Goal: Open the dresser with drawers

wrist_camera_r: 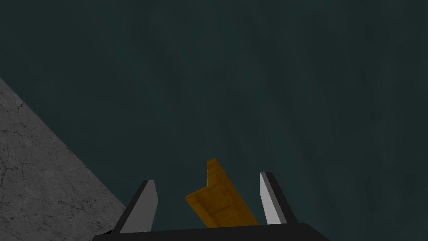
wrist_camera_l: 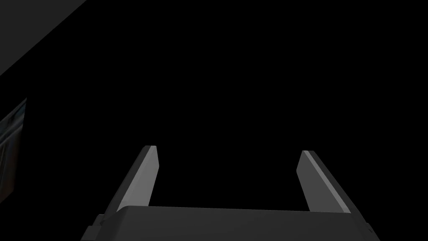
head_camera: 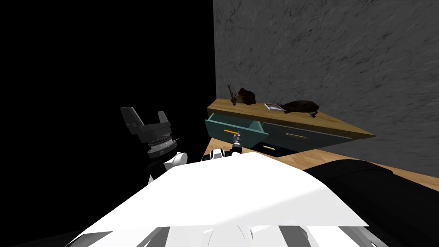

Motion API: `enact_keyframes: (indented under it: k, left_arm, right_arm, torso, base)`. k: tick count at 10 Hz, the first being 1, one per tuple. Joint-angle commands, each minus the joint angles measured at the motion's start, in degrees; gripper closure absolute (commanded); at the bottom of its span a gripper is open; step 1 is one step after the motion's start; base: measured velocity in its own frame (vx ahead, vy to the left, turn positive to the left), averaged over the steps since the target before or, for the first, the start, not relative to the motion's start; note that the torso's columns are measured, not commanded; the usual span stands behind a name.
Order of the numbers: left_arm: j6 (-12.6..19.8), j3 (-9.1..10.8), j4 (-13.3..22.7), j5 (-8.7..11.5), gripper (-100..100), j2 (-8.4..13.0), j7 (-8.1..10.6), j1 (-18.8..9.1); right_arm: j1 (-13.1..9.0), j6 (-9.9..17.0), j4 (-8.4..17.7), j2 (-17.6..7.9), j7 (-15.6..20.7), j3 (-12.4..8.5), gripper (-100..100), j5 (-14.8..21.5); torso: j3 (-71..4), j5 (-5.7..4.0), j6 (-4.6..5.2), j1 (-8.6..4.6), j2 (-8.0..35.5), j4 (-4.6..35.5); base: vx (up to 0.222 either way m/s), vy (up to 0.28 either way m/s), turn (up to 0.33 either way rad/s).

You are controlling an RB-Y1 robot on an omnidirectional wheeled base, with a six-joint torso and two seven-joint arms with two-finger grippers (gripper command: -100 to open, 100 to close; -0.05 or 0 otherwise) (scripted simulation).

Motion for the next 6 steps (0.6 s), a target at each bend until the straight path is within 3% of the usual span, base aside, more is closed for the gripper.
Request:
enact_keyframes:
  k: [1,6]
  left_arm:
    - [0.0,0.0,0.0,0.0,0,0.0,0.0,0.0]
    - [0.0,0.0,0.0,0.0,0,0.0,0.0,0.0]
  right_arm:
    - [1.23,-1.84,-2.96,1.42,3.23,0.43,-100,-0.5]
    - [4.81,-5.87,-10.17,4.58,10.16,1.73,-100,-1.52]
  torso:
    - [0.05,-0.03,-0.04,0.02,0.05,-0.02]
    - [0.31,0.03,0.01,0.18,0.48,0.1]
  base:
    - [0.019,-0.027,-0.022]
    - [0.017,-0.024,-0.043]
